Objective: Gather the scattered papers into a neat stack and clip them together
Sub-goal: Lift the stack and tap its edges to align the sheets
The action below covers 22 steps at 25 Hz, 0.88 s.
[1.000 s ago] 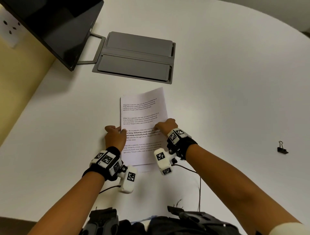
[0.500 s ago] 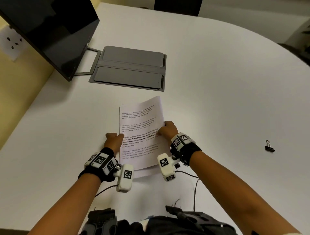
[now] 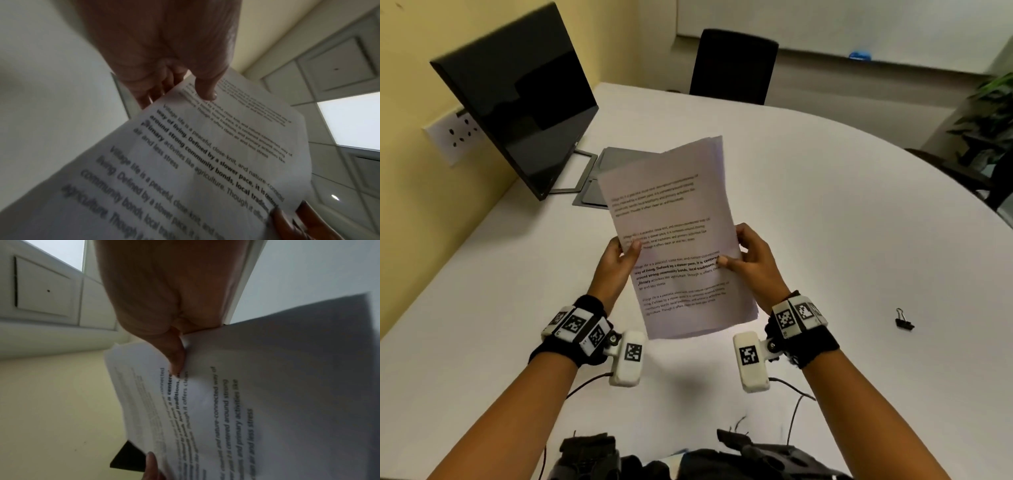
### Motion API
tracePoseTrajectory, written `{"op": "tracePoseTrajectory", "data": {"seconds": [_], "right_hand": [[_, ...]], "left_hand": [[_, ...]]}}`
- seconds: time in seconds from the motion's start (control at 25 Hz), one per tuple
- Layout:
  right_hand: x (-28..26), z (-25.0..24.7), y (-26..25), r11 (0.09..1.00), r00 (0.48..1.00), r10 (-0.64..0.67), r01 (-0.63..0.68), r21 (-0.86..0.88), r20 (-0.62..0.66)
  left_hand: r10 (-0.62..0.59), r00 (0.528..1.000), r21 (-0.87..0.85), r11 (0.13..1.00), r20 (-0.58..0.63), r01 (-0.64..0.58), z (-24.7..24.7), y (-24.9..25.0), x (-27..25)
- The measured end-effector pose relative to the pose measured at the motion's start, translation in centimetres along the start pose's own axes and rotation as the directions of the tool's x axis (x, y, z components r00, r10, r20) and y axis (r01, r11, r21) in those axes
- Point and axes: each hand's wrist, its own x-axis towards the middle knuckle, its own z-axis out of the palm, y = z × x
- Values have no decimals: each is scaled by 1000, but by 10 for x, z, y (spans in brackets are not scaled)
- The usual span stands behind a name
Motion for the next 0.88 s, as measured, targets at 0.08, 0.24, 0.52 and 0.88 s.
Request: {"op": "tracePoseTrajectory", "data": {"seconds": [0.08, 0.24, 0.52, 0.88], "right_hand": [[-14, -7, -11, 996, 998, -60, 62, 70, -27], [-32, -15, -24, 983, 990, -127, 133, 128, -56], [-51, -13, -4, 978, 964, -93, 136, 161, -250], [-75, -4, 20, 956, 953, 16, 74, 284, -303]], "left_hand": [[90, 996, 28, 996, -25, -90, 7, 18, -8], [128, 989, -105, 987, 77, -120, 14, 31, -20], [371, 929, 53, 928, -13, -370, 31, 40, -36], [298, 950, 13, 954, 93, -300, 33, 15, -61]]}}
